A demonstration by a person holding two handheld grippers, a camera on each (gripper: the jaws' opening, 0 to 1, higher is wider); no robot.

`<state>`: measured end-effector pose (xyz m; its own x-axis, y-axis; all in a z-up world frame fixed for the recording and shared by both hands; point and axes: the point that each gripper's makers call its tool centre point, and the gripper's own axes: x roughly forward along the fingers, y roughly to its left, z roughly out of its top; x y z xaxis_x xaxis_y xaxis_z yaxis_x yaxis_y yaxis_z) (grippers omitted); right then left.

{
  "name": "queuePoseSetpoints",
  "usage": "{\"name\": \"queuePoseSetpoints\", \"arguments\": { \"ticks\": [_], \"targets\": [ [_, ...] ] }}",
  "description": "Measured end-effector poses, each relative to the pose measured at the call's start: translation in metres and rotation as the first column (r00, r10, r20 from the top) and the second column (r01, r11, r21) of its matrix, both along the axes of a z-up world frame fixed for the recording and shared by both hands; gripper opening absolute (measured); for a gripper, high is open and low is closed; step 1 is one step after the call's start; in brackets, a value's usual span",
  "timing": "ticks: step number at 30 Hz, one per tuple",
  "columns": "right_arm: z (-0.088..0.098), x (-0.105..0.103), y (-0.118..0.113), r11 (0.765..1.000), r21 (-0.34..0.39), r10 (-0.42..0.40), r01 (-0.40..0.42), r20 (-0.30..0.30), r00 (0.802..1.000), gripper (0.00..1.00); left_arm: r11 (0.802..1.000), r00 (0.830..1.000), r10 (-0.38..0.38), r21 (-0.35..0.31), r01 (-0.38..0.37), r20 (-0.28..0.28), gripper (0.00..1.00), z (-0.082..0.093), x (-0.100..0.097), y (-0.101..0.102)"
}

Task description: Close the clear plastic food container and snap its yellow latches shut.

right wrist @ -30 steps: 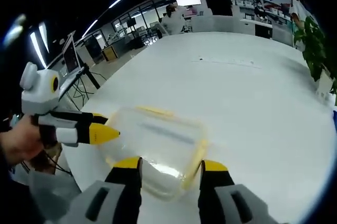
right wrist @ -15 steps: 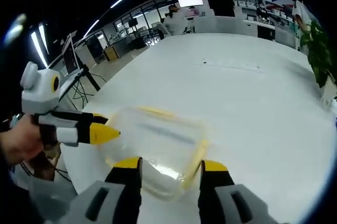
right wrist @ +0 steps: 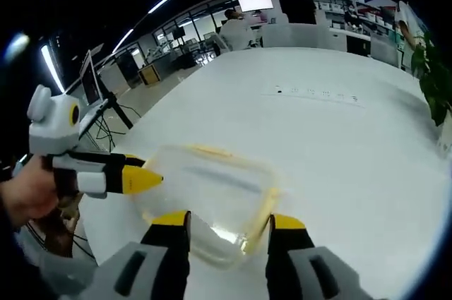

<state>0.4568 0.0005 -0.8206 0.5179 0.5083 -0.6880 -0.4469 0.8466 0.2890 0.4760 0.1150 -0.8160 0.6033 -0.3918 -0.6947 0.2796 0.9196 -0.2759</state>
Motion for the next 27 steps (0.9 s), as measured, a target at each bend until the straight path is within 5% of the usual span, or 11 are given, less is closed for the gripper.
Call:
{"name": "queuePoseSetpoints", "arguments": {
  "ticks": [12,25,27],
  "targets": [
    [0.000,0.026,0.008,1.000,0.009,0.003,-0.003,0.012,1.000,0.40,1.000,1.000,0.019,0.002,-0.019,-0.001,0.36,-0.001,0.026,0.008],
    [0.000,0.028,0.007,1.000,0.021,-0.003,0.002,0.020,1.000,0.41,1.000,1.000,0.021,-0.002,-0.021,0.001,0.37,0.000,0.026,0.007],
    [0.000,0.028,0.007,1.000,0.029,-0.007,0.006,0.023,1.000,0.41,1.000,0.999,-0.031,0.007,0.031,0.015,0.41,-0.001,0.023,0.005]
  ]
}}
